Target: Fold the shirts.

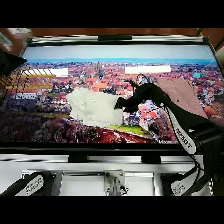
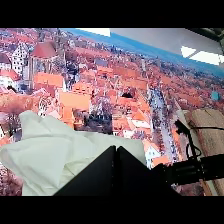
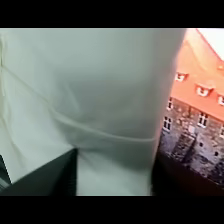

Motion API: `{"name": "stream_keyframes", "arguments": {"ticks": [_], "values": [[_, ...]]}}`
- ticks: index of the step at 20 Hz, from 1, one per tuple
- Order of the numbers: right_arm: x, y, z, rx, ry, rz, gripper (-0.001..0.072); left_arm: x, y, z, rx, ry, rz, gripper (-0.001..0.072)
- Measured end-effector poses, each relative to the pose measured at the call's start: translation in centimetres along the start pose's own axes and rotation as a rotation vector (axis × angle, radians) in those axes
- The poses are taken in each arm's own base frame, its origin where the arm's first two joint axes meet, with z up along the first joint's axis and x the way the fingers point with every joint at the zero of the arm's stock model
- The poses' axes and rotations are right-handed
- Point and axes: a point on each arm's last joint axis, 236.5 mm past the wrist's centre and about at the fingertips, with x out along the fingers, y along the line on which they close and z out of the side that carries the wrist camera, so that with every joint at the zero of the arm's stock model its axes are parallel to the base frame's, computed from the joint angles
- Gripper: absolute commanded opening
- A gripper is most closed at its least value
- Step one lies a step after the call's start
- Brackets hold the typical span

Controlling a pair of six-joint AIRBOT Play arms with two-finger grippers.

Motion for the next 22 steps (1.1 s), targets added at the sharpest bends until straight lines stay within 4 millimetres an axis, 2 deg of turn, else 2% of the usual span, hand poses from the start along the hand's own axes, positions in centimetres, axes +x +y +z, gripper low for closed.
{"name": "stream_keyframes", "arguments": {"ticks": [1,4,6,7,9,11,13,17,20,22], "values": [[0.3,0.5,-0.3,-0.028,0.007,0.008,0.0047,0.0,0.0,0.0,0.0,0.0,0.0,0.0033],[0.1,2.1,-0.1,-0.1,0.009,0.033,0.0046,0.0,0.0,0.0,-0.001,0.0,0.0,0.0033],[-2.3,3.5,1.9,-0.144,-0.043,0.06,0.0046,0.0,0.0,0.0,-0.001,0.0,0.0,0.0033],[-4.0,4.1,3.2,-0.161,-0.077,0.071,0.0046,0.0,0.0,0.0,-0.001,0.0,0.0,0.0034],[-8.7,5.5,6.4,-0.171,-0.177,0.096,0.0046,0.0,0.0,0.0,-0.001,0.0,0.0,0.0033],[-14.3,6.3,9.2,-0.154,-0.29,0.115,0.0046,0.0,0.0,0.0,-0.001,0.0,0.0,0.0033],[-20.0,6.6,11.1,-0.128,-0.388,0.13,0.0046,0.0,0.0,0.0,-0.001,0.0,0.0,0.0033],[-29.7,5.7,12.8,-0.074,-0.54,0.134,0.0046,0.0,0.0,0.0,-0.001,0.0,0.0,0.0033],[-34.5,4.1,13.4,-0.04,-0.629,0.124,0.0046,0.0,0.0,0.0,-0.001,0.0,0.0,0.0034],[-36.6,2.6,13.7,-0.012,-0.672,0.111,0.0046,0.0,0.0,0.0,0.0,0.0,0.0,0.0034]]}}
